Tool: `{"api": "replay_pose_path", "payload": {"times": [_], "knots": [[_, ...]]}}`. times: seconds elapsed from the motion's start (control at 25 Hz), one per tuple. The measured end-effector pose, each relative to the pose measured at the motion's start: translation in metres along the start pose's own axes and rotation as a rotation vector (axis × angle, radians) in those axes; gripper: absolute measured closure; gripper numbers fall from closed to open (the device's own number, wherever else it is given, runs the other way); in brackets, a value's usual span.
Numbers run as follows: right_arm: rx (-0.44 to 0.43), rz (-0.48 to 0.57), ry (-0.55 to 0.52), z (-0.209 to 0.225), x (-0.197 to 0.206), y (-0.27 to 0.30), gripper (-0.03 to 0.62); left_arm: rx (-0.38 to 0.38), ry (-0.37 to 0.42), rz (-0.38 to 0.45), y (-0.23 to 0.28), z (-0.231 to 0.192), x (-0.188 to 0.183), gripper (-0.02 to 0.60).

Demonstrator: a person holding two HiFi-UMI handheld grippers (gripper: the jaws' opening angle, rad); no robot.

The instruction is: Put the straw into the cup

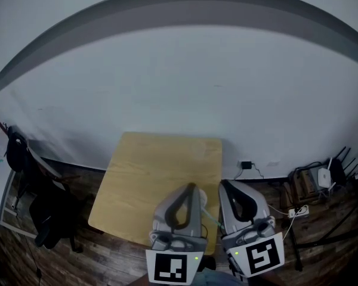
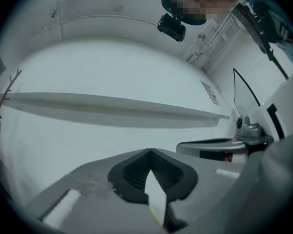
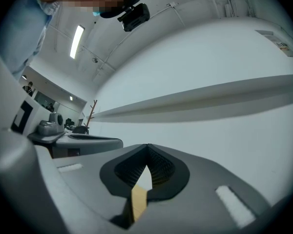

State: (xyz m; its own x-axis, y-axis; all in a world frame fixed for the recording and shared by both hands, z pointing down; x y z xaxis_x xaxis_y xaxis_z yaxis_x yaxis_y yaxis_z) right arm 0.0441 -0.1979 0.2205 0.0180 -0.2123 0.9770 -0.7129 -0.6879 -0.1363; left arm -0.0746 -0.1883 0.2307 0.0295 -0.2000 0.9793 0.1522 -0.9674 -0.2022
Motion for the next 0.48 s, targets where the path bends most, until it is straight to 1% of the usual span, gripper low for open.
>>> {"api": "replay_pose_path", "payload": {"times": [0.48], "knots": [[-0.003,0.019,-0.003,-0.0008,-0.0041,0.0003,0.588,0.013,0.000,0.012,-0.0001,0.0031,-0.0039,0.565]]}}
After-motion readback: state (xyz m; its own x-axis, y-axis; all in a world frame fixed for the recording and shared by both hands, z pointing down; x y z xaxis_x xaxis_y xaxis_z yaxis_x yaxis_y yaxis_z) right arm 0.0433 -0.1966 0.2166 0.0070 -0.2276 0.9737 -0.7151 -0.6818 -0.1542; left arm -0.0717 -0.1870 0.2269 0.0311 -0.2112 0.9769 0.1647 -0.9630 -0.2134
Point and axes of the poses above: the fingertips, and each gripper's own axes: y forward along the fingers, z to its right, x out of its underside, the point moved 7 cm from there along -y, backward along the fingers, and after that the axes turned 11 degrees about -x, right-handed, at the moved point
